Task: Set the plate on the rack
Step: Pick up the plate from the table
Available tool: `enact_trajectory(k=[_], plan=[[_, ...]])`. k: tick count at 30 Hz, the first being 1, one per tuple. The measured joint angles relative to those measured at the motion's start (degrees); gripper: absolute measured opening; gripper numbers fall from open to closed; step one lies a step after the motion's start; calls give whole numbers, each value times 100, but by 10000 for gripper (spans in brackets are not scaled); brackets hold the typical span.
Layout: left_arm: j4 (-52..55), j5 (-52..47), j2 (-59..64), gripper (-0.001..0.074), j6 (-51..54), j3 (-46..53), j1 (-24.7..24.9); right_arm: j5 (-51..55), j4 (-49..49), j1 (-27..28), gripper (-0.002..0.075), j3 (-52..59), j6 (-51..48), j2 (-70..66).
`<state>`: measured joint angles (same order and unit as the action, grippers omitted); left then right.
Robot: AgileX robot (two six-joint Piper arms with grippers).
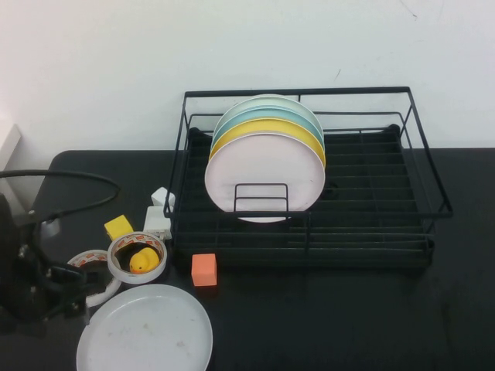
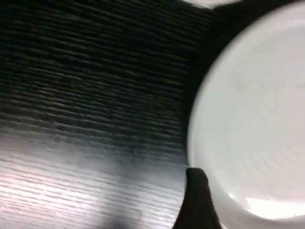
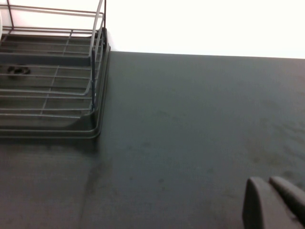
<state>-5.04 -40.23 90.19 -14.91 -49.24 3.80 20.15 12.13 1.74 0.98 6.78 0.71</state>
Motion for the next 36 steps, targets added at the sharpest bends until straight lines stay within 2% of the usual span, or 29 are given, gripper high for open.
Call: enact_trajectory(k=[3, 11, 16, 27, 36], plan=[[1, 181, 285, 437, 70, -4, -182, 0, 0, 0, -2, 0, 0, 0], [-251, 1170, 1155, 435, 544, 113, -193, 0, 0, 0, -2, 0, 0, 0], [-298, 1503, 1555, 397, 646, 113, -193, 0, 0, 0, -2, 0, 0, 0], [-638, 1939, 1971, 221, 722, 113, -193, 0, 0, 0, -2, 0, 0, 0], [-719, 1850, 2218, 69, 770, 53, -193, 0, 0, 0, -2, 0, 0, 0]])
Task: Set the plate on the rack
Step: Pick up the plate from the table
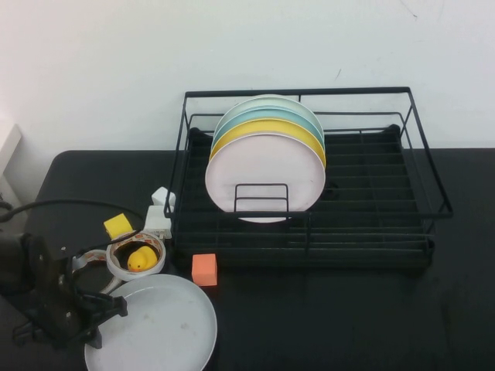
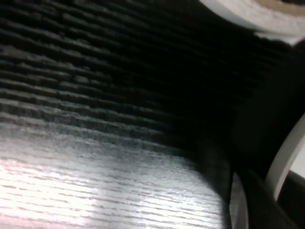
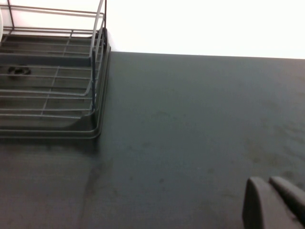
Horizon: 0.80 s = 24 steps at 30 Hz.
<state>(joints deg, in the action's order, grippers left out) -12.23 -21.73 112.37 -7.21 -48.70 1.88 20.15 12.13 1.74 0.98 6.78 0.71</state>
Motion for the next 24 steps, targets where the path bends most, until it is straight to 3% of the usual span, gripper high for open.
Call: enact_trajectory(k=[7, 11, 14, 19, 24], plan=[[-103, -43, 56, 47, 108, -23, 0, 0, 0, 0, -2, 0, 0, 0], [-672, -78, 19, 36, 909, 13, 0, 0, 0, 0, -2, 0, 0, 0], [-1792, 147, -146, 29, 2334, 265, -69, 0, 0, 0, -2, 0, 0, 0], [-4631, 499, -481, 15, 5786, 1122, -58, 0, -162, 0, -2, 0, 155, 0], [-7706, -30, -1036, 3, 9310, 1811, -49, -48, -1718, 8, -2, 0, 544, 0]])
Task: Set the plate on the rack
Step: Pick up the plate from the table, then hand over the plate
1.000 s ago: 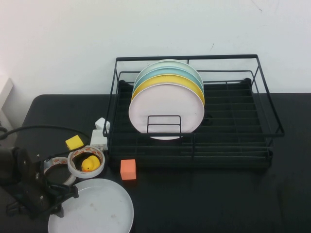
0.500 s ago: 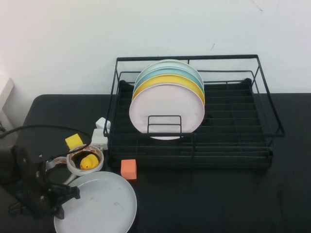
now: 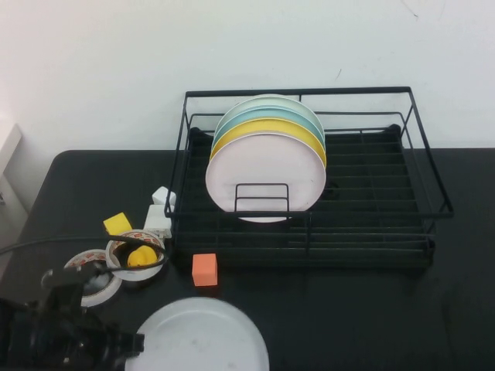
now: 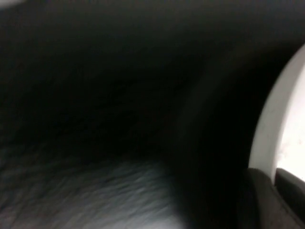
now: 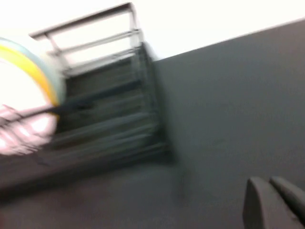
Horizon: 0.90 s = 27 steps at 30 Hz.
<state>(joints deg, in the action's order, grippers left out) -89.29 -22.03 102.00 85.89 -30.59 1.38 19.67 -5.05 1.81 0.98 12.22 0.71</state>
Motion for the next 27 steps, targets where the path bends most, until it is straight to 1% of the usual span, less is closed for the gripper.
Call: enact_trajectory(k=[1, 3, 7, 17, 19, 21, 24, 27], plan=[[-269, -115, -132, 3, 444, 58, 0, 0, -435, 0, -2, 3, 25, 0], [-632, -316, -469, 4, 947, 139, 0, -32, -1262, 0, -2, 35, 54, 0], [-839, -463, -1112, 4, 1192, 194, 0, -175, -2252, 0, -2, 59, 63, 0], [-838, -651, -2758, 4, 1241, 251, 51, -663, -2693, 0, -2, 59, -64, 0], [-828, -724, -3141, 4, 1241, 261, 65, -636, -2759, 0, -2, 59, -558, 0], [-828, -764, -3524, 4, 1253, 261, 65, -312, -2895, 0, -2, -52, -1265, 0], [-828, -797, -4000, 4, 1407, 261, 65, 362, -3346, 0, -2, -587, -2284, -110], [-806, -833, -4329, 4, 1530, 261, 65, 716, -3785, 0, -2, -1204, -3125, -711]])
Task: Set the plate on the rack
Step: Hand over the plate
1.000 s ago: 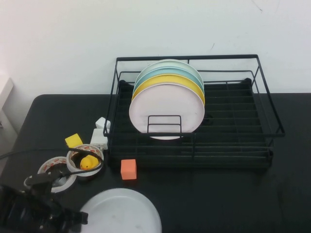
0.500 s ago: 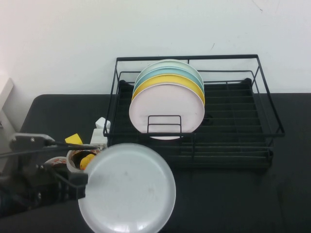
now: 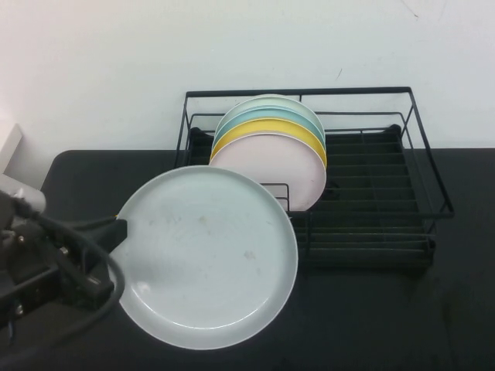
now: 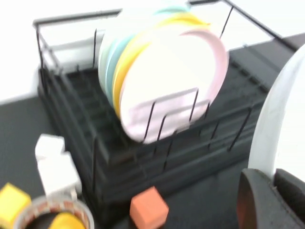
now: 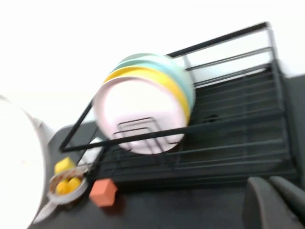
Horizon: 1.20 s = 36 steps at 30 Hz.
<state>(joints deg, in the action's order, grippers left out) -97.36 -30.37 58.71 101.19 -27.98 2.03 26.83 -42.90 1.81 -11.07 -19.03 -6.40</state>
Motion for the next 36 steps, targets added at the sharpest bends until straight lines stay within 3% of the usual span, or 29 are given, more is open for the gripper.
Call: enact_trajectory(k=[5, 12, 15, 20, 30, 36], plan=[[12, -241, -332, 4, 52, 0, 0, 816, -799, 0, 63, -1196, -1592, -1425], [34, -551, -616, 4, 52, 0, 166, 2521, -2328, 0, 362, -2650, -4109, -3745], [34, -551, -722, 4, 52, 0, 343, 3265, -2857, 0, 420, -3199, -4972, -4588], [45, -617, -837, 4, 52, 0, 455, 4018, -2864, -156, 441, -4192, -5453, -5720], [56, -823, -910, 4, 52, 0, 455, 3831, -2283, -1462, 445, -5548, -5174, -7195], [56, -823, -1044, 4, 52, 0, 455, 3946, -2038, -1942, 445, -6057, -5058, -8082]])
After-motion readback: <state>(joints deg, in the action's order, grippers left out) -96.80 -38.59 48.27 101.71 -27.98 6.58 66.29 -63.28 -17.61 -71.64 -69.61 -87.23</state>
